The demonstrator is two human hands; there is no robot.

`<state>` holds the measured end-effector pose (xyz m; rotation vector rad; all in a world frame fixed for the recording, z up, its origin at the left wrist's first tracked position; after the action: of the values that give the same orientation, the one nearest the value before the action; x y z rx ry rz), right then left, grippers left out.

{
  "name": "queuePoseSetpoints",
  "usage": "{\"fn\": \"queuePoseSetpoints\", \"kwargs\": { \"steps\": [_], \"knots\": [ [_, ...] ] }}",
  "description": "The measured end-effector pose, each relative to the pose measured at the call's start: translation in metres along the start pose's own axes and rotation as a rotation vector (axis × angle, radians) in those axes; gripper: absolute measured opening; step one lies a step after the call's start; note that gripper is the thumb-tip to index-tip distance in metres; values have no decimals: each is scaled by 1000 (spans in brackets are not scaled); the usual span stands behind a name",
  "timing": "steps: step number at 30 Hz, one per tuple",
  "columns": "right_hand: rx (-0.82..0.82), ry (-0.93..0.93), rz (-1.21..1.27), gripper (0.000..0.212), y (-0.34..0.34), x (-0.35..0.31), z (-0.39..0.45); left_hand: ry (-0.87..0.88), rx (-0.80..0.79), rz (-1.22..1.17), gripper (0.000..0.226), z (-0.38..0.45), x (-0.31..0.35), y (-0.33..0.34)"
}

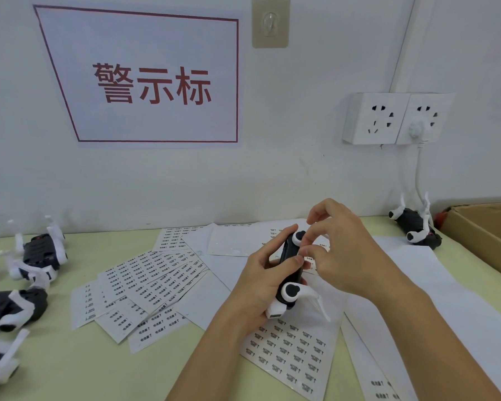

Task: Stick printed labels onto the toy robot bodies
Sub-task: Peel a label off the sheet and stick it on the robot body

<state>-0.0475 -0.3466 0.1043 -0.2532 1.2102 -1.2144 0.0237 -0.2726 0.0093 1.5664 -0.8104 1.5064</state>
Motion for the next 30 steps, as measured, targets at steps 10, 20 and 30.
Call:
{"fn": "queuePoseSetpoints", "kwargs": {
  "steps": [10, 20, 30],
  "knots": [
    [15, -3, 4, 21, 0, 0, 0, -12, 18, -3, 48, 1, 0, -2],
    [42, -21, -19, 13, -2, -3, -2, -9, 31, -19, 48, 0, 1, -2],
    [71, 3, -56, 10, -4, -3, -2, -14, 33, -26, 48, 0, 0, -3]
  ]
}}
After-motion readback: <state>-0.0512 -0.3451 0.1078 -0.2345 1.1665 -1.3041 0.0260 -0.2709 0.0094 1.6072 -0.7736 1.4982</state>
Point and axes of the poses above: each hand's wrist, its own z-axis towards the middle knuckle, its own y-axis out of the palm, x = y × z, the point moved 10 cm from there along z, towards the middle knuckle, and after that the axes turned 8 degrees about z, right-handed, at the moved point
